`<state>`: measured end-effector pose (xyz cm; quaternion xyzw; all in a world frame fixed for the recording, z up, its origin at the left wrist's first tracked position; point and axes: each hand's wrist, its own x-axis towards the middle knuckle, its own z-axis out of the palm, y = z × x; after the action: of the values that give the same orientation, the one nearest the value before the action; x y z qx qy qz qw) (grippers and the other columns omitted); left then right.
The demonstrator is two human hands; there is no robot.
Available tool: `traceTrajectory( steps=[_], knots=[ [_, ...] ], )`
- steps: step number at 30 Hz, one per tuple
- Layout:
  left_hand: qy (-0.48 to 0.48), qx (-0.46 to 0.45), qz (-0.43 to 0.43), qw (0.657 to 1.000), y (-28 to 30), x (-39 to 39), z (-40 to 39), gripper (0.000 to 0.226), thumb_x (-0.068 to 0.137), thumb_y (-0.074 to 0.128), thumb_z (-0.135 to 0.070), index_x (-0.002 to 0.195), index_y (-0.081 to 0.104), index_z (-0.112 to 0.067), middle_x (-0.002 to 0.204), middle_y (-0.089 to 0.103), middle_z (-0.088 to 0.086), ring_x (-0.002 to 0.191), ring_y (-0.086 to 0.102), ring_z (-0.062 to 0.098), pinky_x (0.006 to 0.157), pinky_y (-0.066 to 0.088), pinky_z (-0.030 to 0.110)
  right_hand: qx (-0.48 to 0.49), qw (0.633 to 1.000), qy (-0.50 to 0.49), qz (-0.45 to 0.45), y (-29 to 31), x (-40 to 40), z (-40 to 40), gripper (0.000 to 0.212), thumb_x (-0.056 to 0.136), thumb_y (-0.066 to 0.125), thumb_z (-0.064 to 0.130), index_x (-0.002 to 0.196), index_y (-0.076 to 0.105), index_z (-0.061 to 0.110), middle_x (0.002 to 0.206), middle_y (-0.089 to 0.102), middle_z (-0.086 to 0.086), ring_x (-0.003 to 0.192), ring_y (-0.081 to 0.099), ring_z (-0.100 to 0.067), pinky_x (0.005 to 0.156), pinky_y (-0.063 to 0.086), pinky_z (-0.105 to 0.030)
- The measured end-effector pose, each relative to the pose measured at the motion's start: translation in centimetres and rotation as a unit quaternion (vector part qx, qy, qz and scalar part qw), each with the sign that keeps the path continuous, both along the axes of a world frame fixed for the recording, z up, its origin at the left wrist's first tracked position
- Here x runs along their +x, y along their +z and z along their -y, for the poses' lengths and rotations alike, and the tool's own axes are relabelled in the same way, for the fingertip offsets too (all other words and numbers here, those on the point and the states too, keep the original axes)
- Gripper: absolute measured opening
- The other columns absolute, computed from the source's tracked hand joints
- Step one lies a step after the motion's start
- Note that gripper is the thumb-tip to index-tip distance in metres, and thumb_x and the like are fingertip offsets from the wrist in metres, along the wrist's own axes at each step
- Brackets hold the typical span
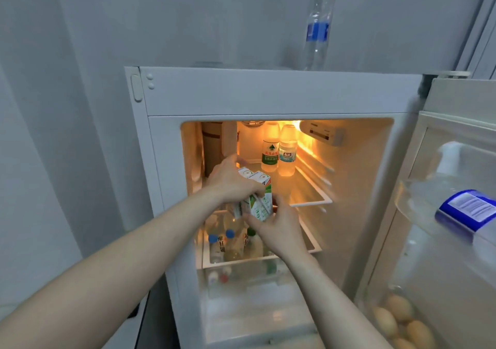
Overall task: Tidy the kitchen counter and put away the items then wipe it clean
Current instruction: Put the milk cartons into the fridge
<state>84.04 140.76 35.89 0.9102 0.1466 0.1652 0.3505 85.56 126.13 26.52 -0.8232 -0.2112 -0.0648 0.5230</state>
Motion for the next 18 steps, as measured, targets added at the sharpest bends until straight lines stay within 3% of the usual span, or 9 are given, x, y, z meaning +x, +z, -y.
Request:
traceTrajectory(
  steps=[6, 14, 18],
  knots=[
    [0.016, 0.033, -0.022, 0.999, 0.3, 5.2, -0.8, 0.088, 0.049, 0.087, -0.048, 0.126, 0.049, -0.029, 0.115, 0.061, -0.005, 0.101, 0.061, 0.017, 0.09, 0.057, 0.038, -0.017, 1.0, -0.016, 0.003, 0.7, 5.0, -1.5, 0.048, 0.078, 0.081, 0.048, 0.115, 0.053, 0.034, 0.102, 0.063, 0.014, 0.086, 0.058, -0.001, 0.06, 0.039, -0.013],
    [0.03, 0.015, -0.064, 0.997, -1.0, 8.3, -1.7, 0.092, 0.05, 0.087, -0.051, 0.129, 0.045, -0.029, 0.118, 0.059, -0.005, 0.101, 0.061, 0.017, 0.089, 0.058, 0.039, -0.08, 0.997, -0.022, -0.008, 0.2, 8.5, -2.5, 0.042, 0.08, 0.079, 0.047, 0.112, 0.052, 0.038, 0.093, 0.06, 0.019, 0.076, 0.054, 0.004, 0.055, 0.033, -0.015],
    [0.013, 0.02, -0.08, 0.997, -1.8, 8.6, -2.4, 0.096, 0.058, 0.087, -0.055, 0.138, 0.043, -0.025, 0.127, 0.058, -0.004, 0.105, 0.062, 0.018, 0.092, 0.058, 0.04, -0.093, 0.996, -0.012, -0.011, -0.5, 9.5, -2.8, 0.045, 0.08, 0.079, 0.045, 0.115, 0.052, 0.035, 0.095, 0.059, 0.019, 0.082, 0.056, -0.001, 0.057, 0.034, -0.015]
  ],
)
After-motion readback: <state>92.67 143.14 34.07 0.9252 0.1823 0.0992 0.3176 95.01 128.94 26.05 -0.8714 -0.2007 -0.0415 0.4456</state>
